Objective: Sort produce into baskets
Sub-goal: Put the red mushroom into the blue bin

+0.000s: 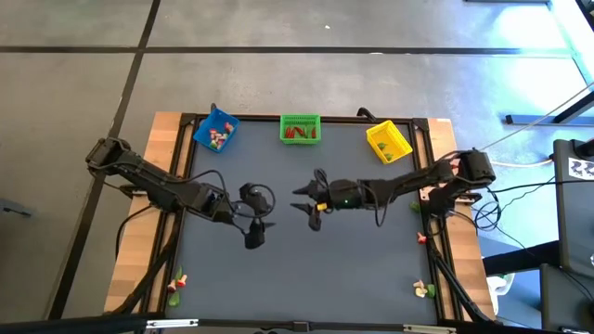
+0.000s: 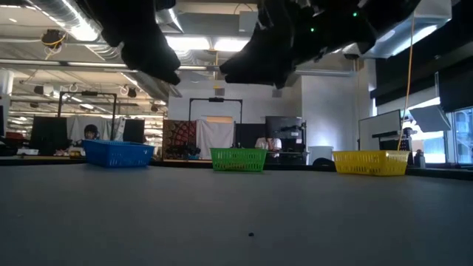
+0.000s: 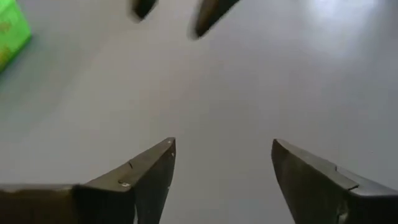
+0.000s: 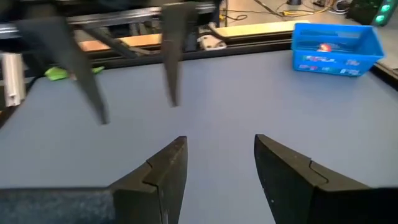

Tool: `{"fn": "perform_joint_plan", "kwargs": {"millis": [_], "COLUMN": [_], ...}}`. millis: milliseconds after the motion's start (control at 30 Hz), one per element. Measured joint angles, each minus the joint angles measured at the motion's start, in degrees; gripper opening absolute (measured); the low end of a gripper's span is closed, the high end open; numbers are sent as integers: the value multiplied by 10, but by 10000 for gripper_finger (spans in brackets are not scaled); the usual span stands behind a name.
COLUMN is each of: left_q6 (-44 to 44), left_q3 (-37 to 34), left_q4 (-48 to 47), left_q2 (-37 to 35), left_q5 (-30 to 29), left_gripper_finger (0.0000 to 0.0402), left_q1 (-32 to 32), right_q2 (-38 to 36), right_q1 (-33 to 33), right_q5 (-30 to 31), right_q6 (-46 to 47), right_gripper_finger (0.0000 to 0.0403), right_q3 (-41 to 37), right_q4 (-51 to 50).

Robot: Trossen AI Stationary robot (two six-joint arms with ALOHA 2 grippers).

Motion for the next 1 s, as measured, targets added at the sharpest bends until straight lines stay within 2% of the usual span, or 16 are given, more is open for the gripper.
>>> {"fn": "perform_joint_plan", "kwargs": {"millis": [333,633,1000], "left_q6": [-100,-240,-396], "left_q3": [0,0,0], "left_q4": [-85,-176,-204], "left_q2": [0,0,0], "left_q5": [53,91,115], "left_gripper_finger": [267,267,267], "left_q1": [-58,-139,-230], "right_q2": [0,0,0], "right_q1": [48,57,57], "right_q5": [-26,-26,-27], "right_q6": [45,64,79], "right_gripper_finger": [186,186,186], "right_q3": [0,0,0], "right_q4": [4,5,-1]}}
